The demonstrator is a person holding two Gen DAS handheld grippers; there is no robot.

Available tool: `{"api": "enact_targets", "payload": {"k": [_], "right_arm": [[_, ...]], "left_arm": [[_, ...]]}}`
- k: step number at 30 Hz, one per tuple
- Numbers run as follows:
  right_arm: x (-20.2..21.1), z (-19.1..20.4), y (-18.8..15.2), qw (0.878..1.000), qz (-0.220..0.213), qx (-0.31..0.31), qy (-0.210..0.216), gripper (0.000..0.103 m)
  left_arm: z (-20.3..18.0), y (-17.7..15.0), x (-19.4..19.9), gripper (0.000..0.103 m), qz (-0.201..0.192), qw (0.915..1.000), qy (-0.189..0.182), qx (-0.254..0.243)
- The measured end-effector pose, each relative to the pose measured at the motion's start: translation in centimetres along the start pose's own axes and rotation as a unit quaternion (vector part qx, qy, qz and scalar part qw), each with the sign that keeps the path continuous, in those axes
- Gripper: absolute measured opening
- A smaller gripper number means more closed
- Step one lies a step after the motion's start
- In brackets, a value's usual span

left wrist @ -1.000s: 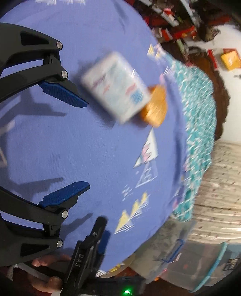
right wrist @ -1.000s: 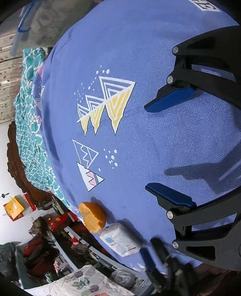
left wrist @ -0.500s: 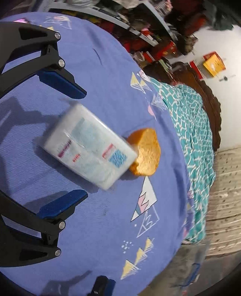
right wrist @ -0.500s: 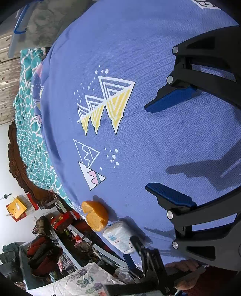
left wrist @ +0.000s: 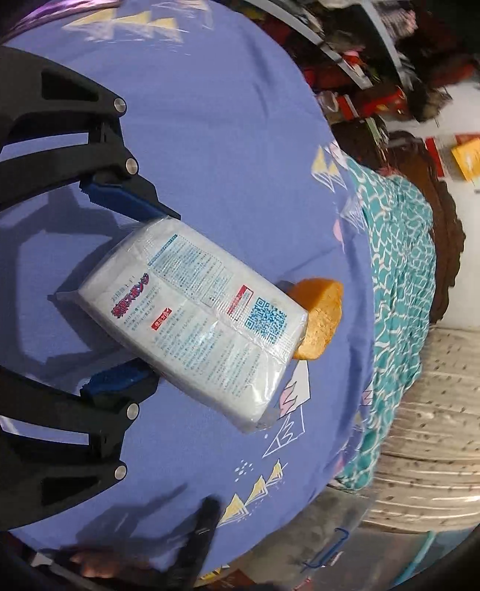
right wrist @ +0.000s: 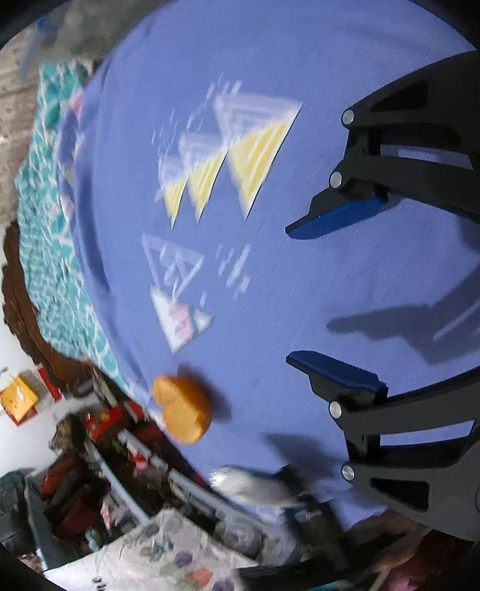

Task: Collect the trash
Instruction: 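Grasp the white tissue pack with the left tool while the right tool grasps the orange peel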

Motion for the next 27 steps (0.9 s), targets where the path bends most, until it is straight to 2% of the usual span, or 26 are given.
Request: {"api": "enact_targets", "payload": {"k": [3, 5, 8, 11, 15, 18, 20, 21, 23, 25, 27], "right_arm": [[-2.3, 4.0, 1.6, 0.998, -0.007, 0.051, 0.032, 0.066], [-4.3, 6.1, 2.4, 0.997, -0.003, 0.068, 0.043, 0.081], [-7.8, 8.9, 3.5, 0.996, 0.012, 0.072, 0.057, 0.087], [-11.2, 10.6, 4.2, 0.995, 0.032, 0.074, 0.055, 0.092], [-14.8, 11.8, 4.4, 0.995, 0.064, 0.064, 0.051, 0.094], [-16.5, 12.0, 4.4, 0.994, 0.078, 0.065, 0.027, 0.093], [-16.8, 11.6, 4.3, 0.994, 0.085, 0.06, 0.022, 0.073], [-16.5, 11.4, 4.5, 0.995, 0.081, 0.055, 0.03, 0.07], [-15.4, 11.3, 4.6, 0.995, 0.072, 0.063, 0.034, 0.05], [-14.1, 10.8, 4.3, 0.994, 0.066, 0.082, 0.02, 0.047], [-11.8, 9.6, 3.3, 0.994, 0.065, 0.078, 0.03, 0.045]], "left_arm": [[0.4, -1.6, 0.4, 0.066, 0.006, 0.9999, 0.008, 0.01], [0.6, -1.4, 0.7, 0.066, -0.003, 0.9998, 0.012, 0.017], [1.0, -1.1, 0.6, 0.066, -0.008, 0.9995, 0.017, 0.024], [1.9, -1.2, 1.0, 0.066, -0.014, 0.9986, 0.017, 0.048], [2.9, -0.9, 2.1, 0.066, -0.043, 0.9961, 0.02, 0.075], [3.2, -0.7, 2.3, 0.066, -0.049, 0.9952, 0.018, 0.083], [3.2, -0.7, 2.4, 0.066, -0.05, 0.995, 0.015, 0.085], [3.2, -0.6, 2.3, 0.066, -0.05, 0.995, 0.015, 0.085], [3.1, -0.6, 2.3, 0.066, -0.05, 0.995, 0.013, 0.085], [3.0, -0.8, 2.4, 0.066, -0.048, 0.9953, 0.012, 0.083], [3.0, -0.9, 2.4, 0.066, -0.046, 0.9957, 0.012, 0.079]]}}
Point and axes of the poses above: each gripper's, at about its wrist camera, not at the fingertips, and x roughly against the way its jaws point, z to its left, y to its top, the point moved 4 cm from there along -x, roughly the way its jaws point, and after that the axes turned 14 degrees about -z, right-handed, at the moved point
